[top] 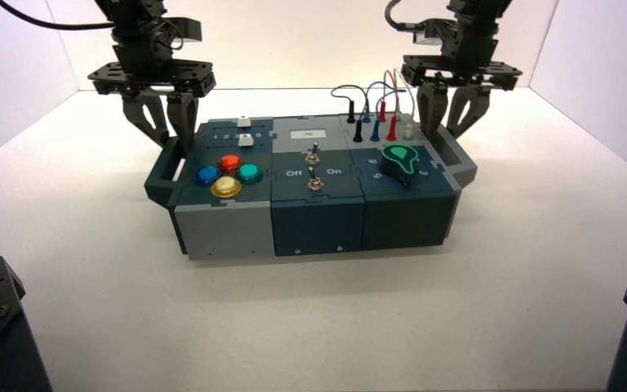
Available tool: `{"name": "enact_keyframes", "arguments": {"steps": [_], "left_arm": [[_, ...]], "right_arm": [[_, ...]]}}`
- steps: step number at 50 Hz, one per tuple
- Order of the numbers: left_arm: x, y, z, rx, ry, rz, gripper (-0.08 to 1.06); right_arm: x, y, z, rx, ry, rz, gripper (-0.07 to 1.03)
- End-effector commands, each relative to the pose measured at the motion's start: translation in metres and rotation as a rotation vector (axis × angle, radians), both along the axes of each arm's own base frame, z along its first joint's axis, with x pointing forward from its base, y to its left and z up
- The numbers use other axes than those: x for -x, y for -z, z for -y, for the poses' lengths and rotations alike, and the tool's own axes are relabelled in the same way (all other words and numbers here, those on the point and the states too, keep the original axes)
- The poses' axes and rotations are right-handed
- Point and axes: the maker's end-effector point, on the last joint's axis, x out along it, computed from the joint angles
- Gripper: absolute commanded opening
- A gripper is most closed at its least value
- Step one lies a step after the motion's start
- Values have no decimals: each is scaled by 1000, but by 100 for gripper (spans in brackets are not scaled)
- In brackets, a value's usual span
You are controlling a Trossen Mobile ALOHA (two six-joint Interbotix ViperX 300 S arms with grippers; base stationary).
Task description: Move the box to the left.
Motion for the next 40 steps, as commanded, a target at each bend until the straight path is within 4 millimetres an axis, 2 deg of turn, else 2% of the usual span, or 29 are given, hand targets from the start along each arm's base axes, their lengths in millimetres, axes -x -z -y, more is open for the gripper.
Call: {"name": "enact_keyframes", "arguments": {"steps": [1,20,29,36,40], "left_arm": [[-26,-30,20,42,19,109,45],[-46,-46,25,50,26,124,45],[-40,-41,24,46,23,104,45],[-35,-36,22,44,12,89,45],[-34,-37,21,41,16,92,45]], "right_arm": [[3,-26,-71,-87,-111,67,42],[14,-20,-78,-78,-143,36,42],[22,-13,-88,-71,-183,18,42],[22,-10,-88,-65,-203,10,42],[20,-10,-85,-63,-194,6,46]]}}
